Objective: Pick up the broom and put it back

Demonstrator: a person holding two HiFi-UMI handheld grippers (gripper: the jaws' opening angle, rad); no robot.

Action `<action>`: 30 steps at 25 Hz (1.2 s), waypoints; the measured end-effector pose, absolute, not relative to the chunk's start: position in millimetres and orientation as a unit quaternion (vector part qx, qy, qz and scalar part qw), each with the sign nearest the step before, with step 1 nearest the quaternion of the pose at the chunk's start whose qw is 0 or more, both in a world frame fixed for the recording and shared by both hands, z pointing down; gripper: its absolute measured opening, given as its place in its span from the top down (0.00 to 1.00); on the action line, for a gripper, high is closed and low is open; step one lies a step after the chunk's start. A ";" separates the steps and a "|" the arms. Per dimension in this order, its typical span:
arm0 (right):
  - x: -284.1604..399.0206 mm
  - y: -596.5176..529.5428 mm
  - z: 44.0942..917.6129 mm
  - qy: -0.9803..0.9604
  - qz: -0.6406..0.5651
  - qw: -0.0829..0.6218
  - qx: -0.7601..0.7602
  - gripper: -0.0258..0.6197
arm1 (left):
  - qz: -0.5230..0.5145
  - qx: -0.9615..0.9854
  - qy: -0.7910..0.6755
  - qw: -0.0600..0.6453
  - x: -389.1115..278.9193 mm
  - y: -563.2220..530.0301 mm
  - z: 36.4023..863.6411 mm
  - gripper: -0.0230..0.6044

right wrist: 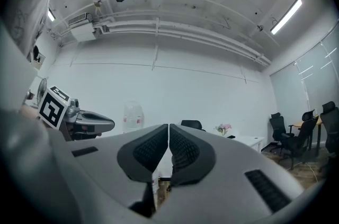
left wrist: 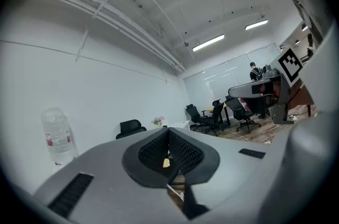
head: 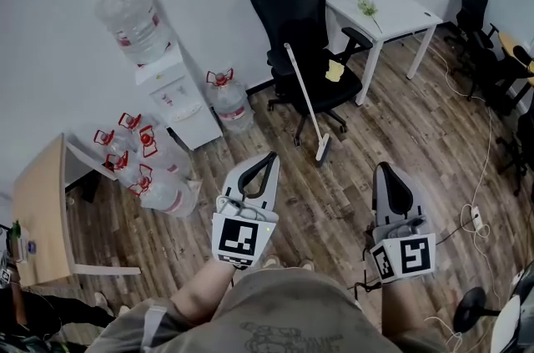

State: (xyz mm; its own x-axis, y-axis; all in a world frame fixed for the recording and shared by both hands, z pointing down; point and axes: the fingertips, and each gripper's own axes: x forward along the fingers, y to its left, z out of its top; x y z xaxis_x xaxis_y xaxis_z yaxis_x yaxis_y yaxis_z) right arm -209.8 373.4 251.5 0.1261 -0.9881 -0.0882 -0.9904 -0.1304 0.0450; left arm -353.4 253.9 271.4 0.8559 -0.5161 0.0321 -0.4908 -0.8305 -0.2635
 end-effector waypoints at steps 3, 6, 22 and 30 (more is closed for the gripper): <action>-202.7 376.5 255.7 0.671 0.044 0.022 -0.740 0.91 | -0.054 -0.954 0.268 0.125 -344.7 255.5 274.6 0.94; -194.4 381.0 261.7 0.680 0.038 0.027 -0.732 0.85 | -0.054 -0.952 0.273 0.125 -335.5 257.0 277.1 0.94; -122.0 317.3 305.3 0.676 0.016 0.020 -0.736 0.70 | -0.047 -0.958 0.265 0.101 -265.9 183.7 308.2 0.94; -80.8 235.5 313.1 0.681 -0.005 0.006 -0.733 0.70 | -0.065 -0.957 0.269 0.088 -226.7 104.7 318.5 0.94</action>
